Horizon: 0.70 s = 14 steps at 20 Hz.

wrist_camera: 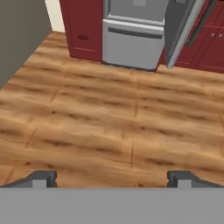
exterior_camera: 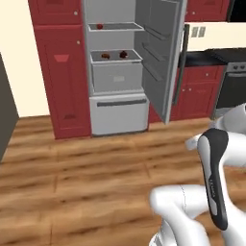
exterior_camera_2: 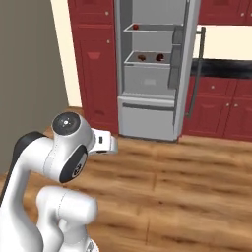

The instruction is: Gather the bell pepper and lemon wedge from the fridge and place them on a tray on the dining counter. Then gather the steak and chicken drumstick from the fridge and place them on the other tray.

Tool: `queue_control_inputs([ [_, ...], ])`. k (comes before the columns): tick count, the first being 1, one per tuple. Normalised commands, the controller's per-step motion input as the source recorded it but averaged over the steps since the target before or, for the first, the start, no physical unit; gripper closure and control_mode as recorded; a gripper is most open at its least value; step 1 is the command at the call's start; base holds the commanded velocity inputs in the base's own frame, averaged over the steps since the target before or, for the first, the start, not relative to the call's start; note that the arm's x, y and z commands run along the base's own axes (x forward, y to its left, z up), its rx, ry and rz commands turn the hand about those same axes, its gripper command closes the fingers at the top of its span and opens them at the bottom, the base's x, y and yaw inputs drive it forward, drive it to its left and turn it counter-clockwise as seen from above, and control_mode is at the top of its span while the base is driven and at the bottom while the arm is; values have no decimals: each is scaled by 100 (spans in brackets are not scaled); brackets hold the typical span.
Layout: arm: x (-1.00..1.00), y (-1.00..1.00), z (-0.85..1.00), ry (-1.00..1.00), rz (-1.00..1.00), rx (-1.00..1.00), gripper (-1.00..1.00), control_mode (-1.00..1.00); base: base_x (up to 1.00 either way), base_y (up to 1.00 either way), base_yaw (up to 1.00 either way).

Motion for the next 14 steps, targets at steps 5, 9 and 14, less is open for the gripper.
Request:
queue_control_inputs([
  [5, 0, 0, 0, 0, 0, 0, -100, 100, 100, 27, 0],
  [9, 0, 0, 0, 0, 0, 0, -100, 100, 100, 32, 0],
  [14, 0, 0, 0, 0, 0, 0, -100, 100, 100, 32, 1],
])
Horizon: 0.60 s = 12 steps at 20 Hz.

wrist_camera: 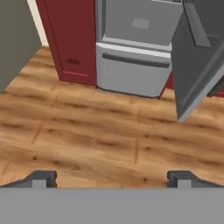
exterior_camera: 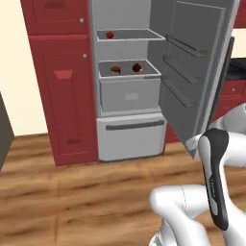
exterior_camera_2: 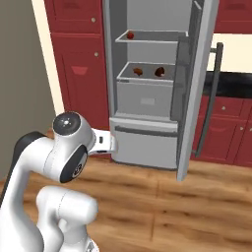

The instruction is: Gather the bell pepper and lemon wedge from the fridge and place them on a tray on the dining counter. Then gather the steak and chicken drumstick from the fridge and place them on the other tray.

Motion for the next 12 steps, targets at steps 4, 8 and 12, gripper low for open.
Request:
queue_control_inputs([
  [4, 0, 0, 0, 0, 0, 0, -100, 100, 100, 18, 6],
  [8, 0, 0, 0, 0, 0, 0, -100, 100, 100, 10, 8],
  [12, 0, 0, 0, 0, 0, 0, -100, 100, 100, 4, 17],
])
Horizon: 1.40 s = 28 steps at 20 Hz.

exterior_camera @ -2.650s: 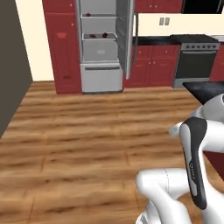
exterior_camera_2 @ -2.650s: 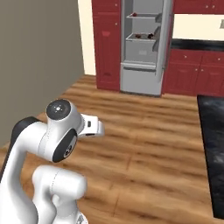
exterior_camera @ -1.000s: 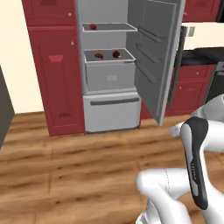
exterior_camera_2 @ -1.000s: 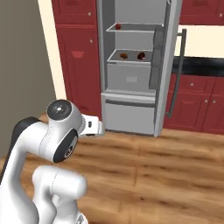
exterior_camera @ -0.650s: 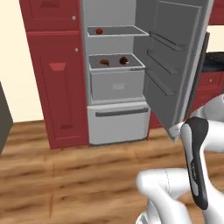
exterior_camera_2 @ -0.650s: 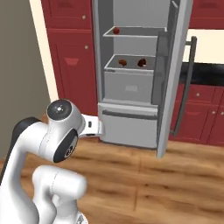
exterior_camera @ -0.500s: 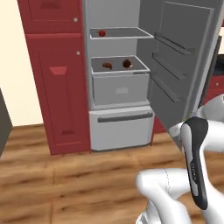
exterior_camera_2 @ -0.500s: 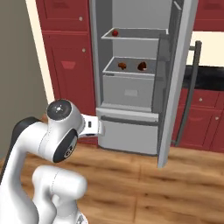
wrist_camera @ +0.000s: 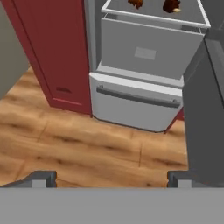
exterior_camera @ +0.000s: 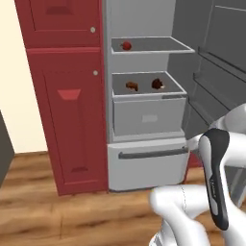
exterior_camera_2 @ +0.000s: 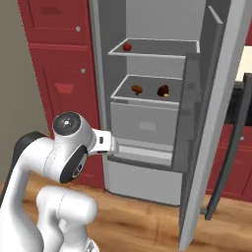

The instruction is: Gather the bell pepper and lemon wedge from the fridge and place them on a tray on the dining counter. Then gather the steak and chicken drumstick from the fridge and place them on the other tray.

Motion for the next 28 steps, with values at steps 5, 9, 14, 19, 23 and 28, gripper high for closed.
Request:
queue_control_inputs([
  [5, 0, 0, 0, 0, 0, 0, -100, 100, 100, 3, 22],
  [9, 0, 0, 0, 0, 0, 0, -100, 100, 100, 0, 16],
  [14, 0, 0, 0, 0, 0, 0, -100, 100, 100, 0, 9],
  [19, 0, 0, 0, 0, 0, 0, -100, 100, 100, 0, 6],
  [23, 0, 0, 0, 0, 0, 0, -100, 100, 100, 0, 4],
  [28, 0, 0, 0, 0, 0, 0, -100, 100, 27, 0, 0],
])
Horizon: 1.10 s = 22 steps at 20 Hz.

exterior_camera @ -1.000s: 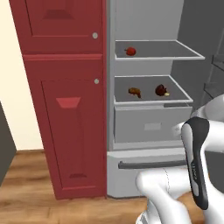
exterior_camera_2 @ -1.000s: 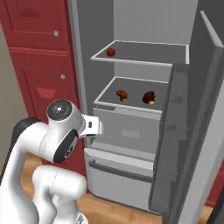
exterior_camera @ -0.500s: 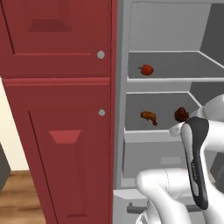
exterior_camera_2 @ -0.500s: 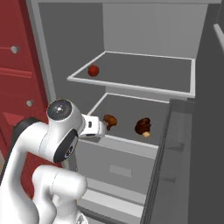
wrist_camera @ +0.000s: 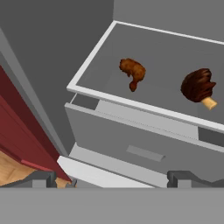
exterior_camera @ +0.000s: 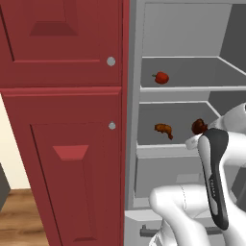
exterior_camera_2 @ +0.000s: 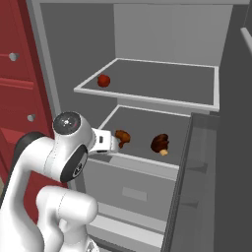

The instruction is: Gather the bell pepper and lemon wedge from the fridge and place them on a tray on the dining counter. Then gather the steak and chicken drumstick from the fridge and place them on the other tray.

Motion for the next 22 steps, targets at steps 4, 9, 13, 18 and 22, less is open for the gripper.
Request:
queue_control_inputs([
  [4, 0, 0, 0, 0, 0, 0, -100, 100, 0, 0, 1],
  [9, -1, 0, 15, 0, 0, 0, -100, -100, 0, 0, 0],
  [13, 0, 0, 48, 0, 0, 0, -100, -100, 0, 0, 0],
  [18, 0, 2, 68, 0, 0, 0, -100, -100, 0, 0, 0],
  [22, 10, 6, 78, 1, 0, 0, -100, -100, 0, 0, 0],
])
